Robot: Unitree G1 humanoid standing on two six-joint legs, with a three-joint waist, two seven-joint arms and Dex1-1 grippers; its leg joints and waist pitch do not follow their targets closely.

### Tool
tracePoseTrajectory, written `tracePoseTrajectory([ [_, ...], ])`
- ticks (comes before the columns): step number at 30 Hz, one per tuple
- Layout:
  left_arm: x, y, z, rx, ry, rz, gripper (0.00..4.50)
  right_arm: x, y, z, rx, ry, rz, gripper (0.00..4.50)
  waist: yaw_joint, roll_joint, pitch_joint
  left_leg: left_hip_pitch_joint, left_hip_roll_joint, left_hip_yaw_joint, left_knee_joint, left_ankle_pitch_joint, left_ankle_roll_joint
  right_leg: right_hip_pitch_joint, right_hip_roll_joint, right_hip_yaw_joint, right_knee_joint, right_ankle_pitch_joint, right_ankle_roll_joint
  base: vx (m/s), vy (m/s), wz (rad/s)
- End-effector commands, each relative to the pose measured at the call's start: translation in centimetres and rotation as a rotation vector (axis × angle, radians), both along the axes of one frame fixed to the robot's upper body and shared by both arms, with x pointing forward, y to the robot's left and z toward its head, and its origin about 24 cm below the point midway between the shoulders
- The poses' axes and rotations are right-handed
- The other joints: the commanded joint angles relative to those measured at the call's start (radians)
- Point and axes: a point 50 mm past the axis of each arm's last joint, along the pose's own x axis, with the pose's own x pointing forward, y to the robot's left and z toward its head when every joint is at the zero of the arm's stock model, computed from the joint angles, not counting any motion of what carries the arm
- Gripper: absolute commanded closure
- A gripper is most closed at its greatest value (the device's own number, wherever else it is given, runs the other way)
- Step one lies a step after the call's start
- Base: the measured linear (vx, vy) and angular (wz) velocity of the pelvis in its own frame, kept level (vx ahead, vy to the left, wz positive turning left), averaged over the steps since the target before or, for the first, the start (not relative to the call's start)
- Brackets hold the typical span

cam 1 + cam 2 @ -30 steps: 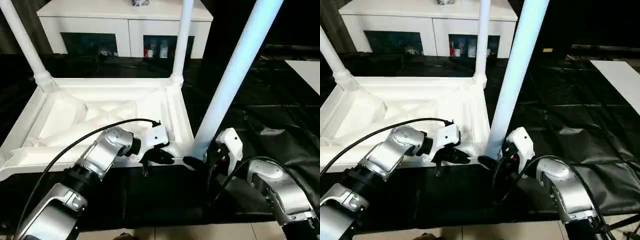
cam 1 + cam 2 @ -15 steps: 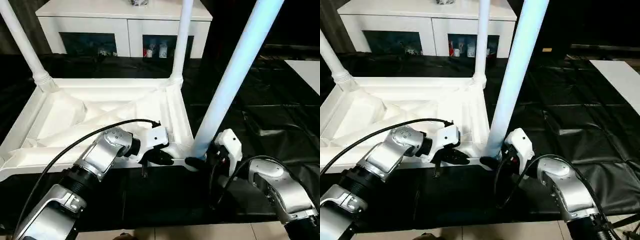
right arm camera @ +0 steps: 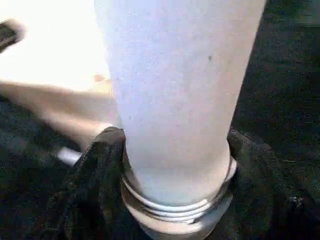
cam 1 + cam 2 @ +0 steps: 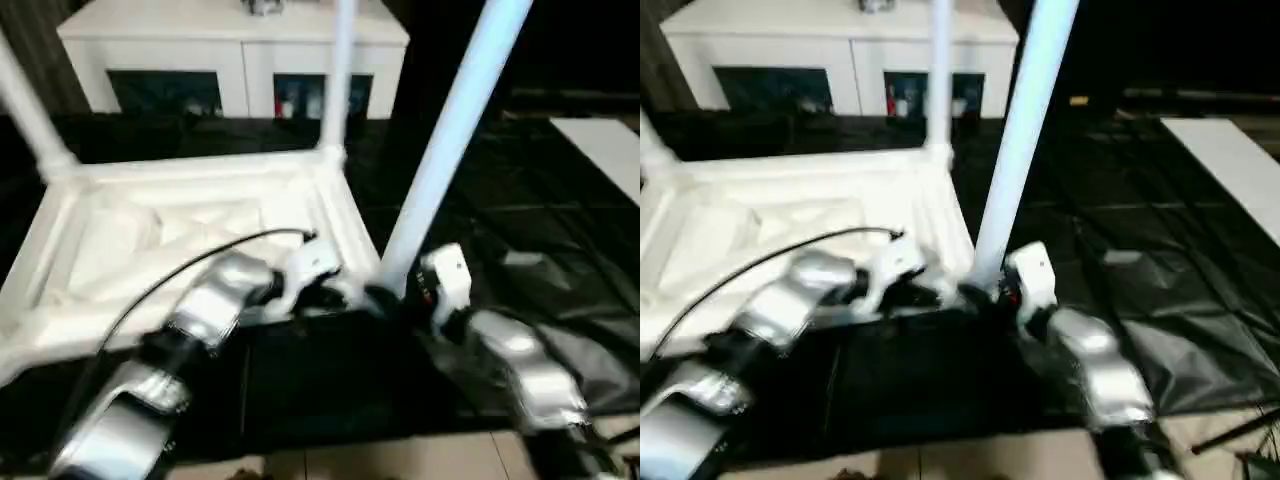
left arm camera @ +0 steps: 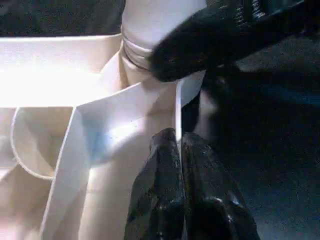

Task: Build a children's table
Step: Rotate leg to tighten

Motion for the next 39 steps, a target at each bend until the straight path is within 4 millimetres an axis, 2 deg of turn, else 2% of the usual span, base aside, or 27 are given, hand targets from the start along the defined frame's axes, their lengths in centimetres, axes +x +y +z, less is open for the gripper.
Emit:
tracePoseTrajectory([
  [1, 1.0, -0.6, -0.5, 0.002, -0.01, 0.173, 4.5, 0.8, -0.1, -1.2, -0.084, 0.025, -0.194, 1.81, -0.006, -0.002, -0.059, 0.045, 0.098, -0.063, -0.101, -0.36, -0.077, 0.006, -0.067, 0.03, -0.073, -0.31, -0.182, 0.0, 0.0, 0.0],
  [3, 1.5, -1.2, -0.5, -0.009, -0.01, 0.246, 4.5, 1.1, 0.7, -1.6, -0.091, 0.037, -0.256, 1.81, -0.007, -0.007, -0.06, 0.044, 0.093, -0.065, -0.099, -0.361, -0.081, 0.009, -0.069, 0.029, -0.076, -0.31, -0.183, 0.0, 0.0, 0.0],
  [4, 1.9, -1.6, -0.4, -0.028, -0.029, 0.313, 4.5, 1.4, 1.4, -1.8, -0.088, 0.05, -0.297, 1.81, -0.003, -0.005, -0.06, 0.044, 0.094, -0.064, -0.097, -0.348, -0.064, 0.011, -0.074, 0.032, -0.08, -0.305, -0.175, 0.0, 0.0, 0.0],
  [6, 2.6, -2.5, -0.2, -0.059, -0.082, 0.416, 4.5, 2.1, 2.8, -1.9, -0.07, 0.069, -0.374, 1.81, -0.005, -0.007, -0.063, 0.041, 0.092, -0.064, -0.096, -0.332, -0.056, 0.012, -0.072, 0.031, -0.078, -0.28, -0.182, 0.0, 0.0, 0.0],
  [7, 2.9, -3.1, 0.1, -0.096, -0.112, 0.467, 4.5, 2.4, 3.7, -1.9, -0.066, 0.076, -0.397, 1.81, -0.006, -0.007, -0.064, 0.047, 0.091, -0.06, -0.095, -0.331, -0.052, 0.009, -0.067, 0.03, -0.079, -0.269, -0.184, 0.0, 0.0, 0.0],
  [9, 3.0, -3.6, 0.4, -0.127, -0.133, 0.477, 4.5, 2.6, 4.6, -1.6, -0.043, 0.067, -0.372, 1.81, -0.002, -0.009, -0.063, 0.048, 0.092, -0.058, -0.095, -0.327, -0.041, 0.01, -0.067, 0.03, -0.081, -0.251, -0.18, 0.0, 0.0, 0.0],
  [11, 2.9, -3.9, 0.5, -0.135, -0.144, 0.46, 4.5, 2.7, 5.2, -1.3, -0.028, 0.05, -0.34, 1.81, 0.005, -0.009, -0.067, 0.039, 0.092, -0.056, -0.093, -0.258, 0.0, 0.02, -0.067, 0.03, -0.071, -0.17, -0.178, 0.0, 0.0, 0.0],
  [13, 2.8, -4.2, 0.6, -0.13, -0.159, 0.421, 4.5, 2.8, 5.5, -0.8, -0.032, 0.006, -0.317, 1.12, 0.008, -0.01, -0.068, 0.033, 0.093, -0.055, -0.09, -0.211, 0.03, 0.027, -0.07, 0.029, -0.066, -0.13, -0.186, 0.0, 0.0, 0.0],
  [15, 2.7, -4.0, 0.6, -0.116, -0.174, 0.377, 4.5, 2.8, 4.7, -0.2, -0.051, -0.045, -0.338, 1.03, 0.008, -0.008, -0.067, 0.029, 0.093, -0.055, -0.089, -0.2, 0.049, 0.028, -0.07, 0.029, -0.066, -0.132, -0.191, 0.0, 0.0, 0.0],
  [16, 2.8, -3.6, 0.5, -0.101, -0.186, 0.359, 4.5, 2.8, 4.1, 0.1, -0.065, -0.077, -0.355, 1.03, -0.002, -0.011, -0.07, 0.014, 0.095, -0.066, -0.094, -0.183, 0.051, 0.042, -0.073, 0.025, -0.061, -0.144, -0.179, 0.0, 0.0, 0.0],
  [17, 2.8, -3.6, 0.5, -0.097, -0.189, 0.349, 4.5, 2.8, 3.9, 0.1, -0.07, -0.084, -0.36, 0.71, -0.002, -0.011, -0.07, 0.014, 0.095, -0.066, -0.094, -0.183, 0.051, 0.042, -0.073, 0.025, -0.061, -0.144, -0.179, 0.0, 0.0, 0.0],
  [18, 2.7, -3.3, 0.3, -0.089, -0.192, 0.326, 4.5, 2.7, 3.2, 0.4, -0.084, -0.108, -0.376, 0.71, -0.004, -0.008, -0.071, 0.02, 0.097, -0.066, -0.094, -0.175, 0.053, 0.035, -0.068, 0.022, -0.061, -0.138, -0.179, 0.0, 0.0, 0.0],
  [19, 2.6, -3.1, 0.2, -0.086, -0.189, 0.315, 4.5, 2.6, 2.7, 0.6, -0.093, -0.125, -0.387, 0.66, -0.003, -0.007, -0.069, 0.033, 0.097, -0.058, -0.091, -0.192, 0.052, 0.025, -0.064, 0.025, -0.063, -0.129, -0.197, 0.0, 0.0, 0.0],
  [22, 1.7, -2.8, 0.3, -0.132, -0.18, 0.159, 4.5, 1.5, 0.2, 1.0, -0.119, -0.142, -0.38, 0.3, 0.009, -0.011, -0.066, 0.033, 0.098, -0.056, -0.091, -0.187, 0.062, 0.028, -0.065, 0.028, -0.064, -0.114, -0.196, 0.0, 0.0, 0.0],
  [24, 1.4, -2.7, 0.3, -0.133, -0.177, 0.1, 4.5, 1.2, -0.5, 1.1, -0.116, -0.139, -0.365, 0.22, 0.009, -0.01, -0.067, 0.032, 0.098, -0.055, -0.09, -0.187, 0.069, 0.028, -0.066, 0.028, -0.061, -0.104, -0.201, 0.0, 0.0, 0.0],
  [26, 1.1, -2.3, 0.1, -0.12, -0.164, 0.061, 4.5, 0.7, -1.3, 1.2, -0.101, -0.129, -0.311, 0.06, 0.011, -0.012, -0.062, 0.032, 0.098, -0.056, -0.091, -0.226, 0.071, 0.028, -0.07, 0.03, -0.069, -0.164, -0.201, 0.0, 0.0, 0.0],
  [27, 0.8, -2.0, 0.1, -0.114, -0.153, 0.018, 4.5, 0.2, -1.9, 1.3, -0.102, -0.121, -0.238, 0.06, 0.012, -0.006, -0.062, 0.034, 0.1, -0.057, -0.092, -0.235, 0.063, 0.025, -0.071, 0.031, -0.071, -0.18, -0.198, 0.0, 0.0, 0.0],
  [28, 0.6, -1.7, 0.0, -0.11, -0.14, -0.009, 4.5, -0.3, -2.3, 1.4, -0.106, -0.106, -0.173, 0.06, 0.013, -0.007, -0.061, 0.036, 0.103, -0.058, -0.095, -0.254, 0.054, 0.025, -0.067, 0.029, -0.071, -0.196, -0.195, 0.0, 0.0, 0.0],
  [29, 0.2, -1.5, 0.1, -0.104, -0.139, -0.062, 4.5, -1.0, -2.6, 1.4, -0.107, -0.081, -0.086, 0.06, 0.014, -0.007, -0.06, 0.037, 0.104, -0.058, -0.097, -0.259, 0.052, 0.026, -0.066, 0.029, -0.071, -0.196, -0.195, 0.0, 0.0, 0.0],
  [30, -0.6, -1.0, 0.1, -0.095, -0.114, -0.17, 4.5, -2.2, -3.2, 1.8, -0.067, -0.059, 0.039, 0.06, 0.021, -0.003, -0.059, 0.04, 0.107, -0.06, -0.099, -0.274, 0.049, 0.029, -0.065, 0.029, -0.071, -0.189, -0.19, 0.0, 0.0, 0.0],
  [31, -0.9, -0.8, 0.1, -0.091, -0.099, -0.202, 4.5, -2.6, -3.3, 2.0, -0.038, -0.05, 0.098, 0.06, 0.026, -0.003, -0.059, 0.043, 0.112, -0.06, -0.1, -0.275, 0.047, 0.028, -0.068, 0.031, -0.069, -0.179, -0.19, 0.0, 0.0, 0.0],
  [32, -1.1, -0.7, 0.1, -0.088, -0.088, -0.225, 4.5, -3.0, -3.3, 2.2, -0.017, -0.044, 0.14, 0.06, 0.027, -0.003, -0.057, 0.04, 0.11, -0.059, -0.102, -0.28, 0.047, 0.027, -0.068, 0.03, -0.069, -0.17, -0.197, 0.0, 0.0, 0.0],
  [33, -1.3, -0.5, 0.0, -0.085, -0.073, -0.249, 4.5, -3.4, -3.2, 2.4, 0.01, -0.037, 0.192, 0.06, 0.029, -0.002, -0.059, 0.041, 0.11, -0.058, -0.1, -0.284, 0.045, 0.027, -0.07, 0.031, -0.067, -0.169, -0.201, 0.0, 0.0, 0.0],
  [34, -1.7, -0.1, 0.0, -0.082, -0.034, -0.285, 4.5, -4.3, -3.3, 2.9, 0.035, -0.026, 0.299, 0.06, 0.029, -0.001, -0.057, 0.041, 0.11, -0.058, -0.102, -0.294, 0.036, 0.02, -0.069, 0.031, -0.069, -0.183, -0.202, 0.0, 0.0, 0.0],
  [35, -1.8, 0.0, 0.1, -0.08, -0.022, -0.297, 4.5, -4.6, -3.3, 3.1, 0.042, -0.02, 0.331, 0.06, 0.028, -0.003, -0.057, 0.04, 0.109, -0.059, -0.103, -0.301, 0.033, 0.025, -0.069, 0.03, -0.069, -0.191, -0.202, 0.0, 0.0, 0.0],
  [36, -1.9, 0.0, 0.1, -0.076, -0.019, -0.308, 4.5, -4.6, -3.3, 3.2, 0.03, -0.023, 0.355, 0.06, 0.032, -0.002, -0.055, 0.043, 0.113, -0.058, -0.104, -0.303, 0.024, 0.02, -0.071, 0.032, -0.07, -0.199, -0.201, 0.0, 0.0, 0.0],
  [39, -1.9, 0.1, 0.1, -0.069, -0.02, -0.318, 4.5, -4.1, -3.4, 3.0, -0.029, -0.023, 0.374, 0.06, 0.03, -0.004, -0.057, 0.044, 0.11, -0.057, -0.104, -0.307, -0.006, 0.017, -0.071, 0.029, -0.068, -0.209, -0.209, 0.0, 0.0, 0.0],
])
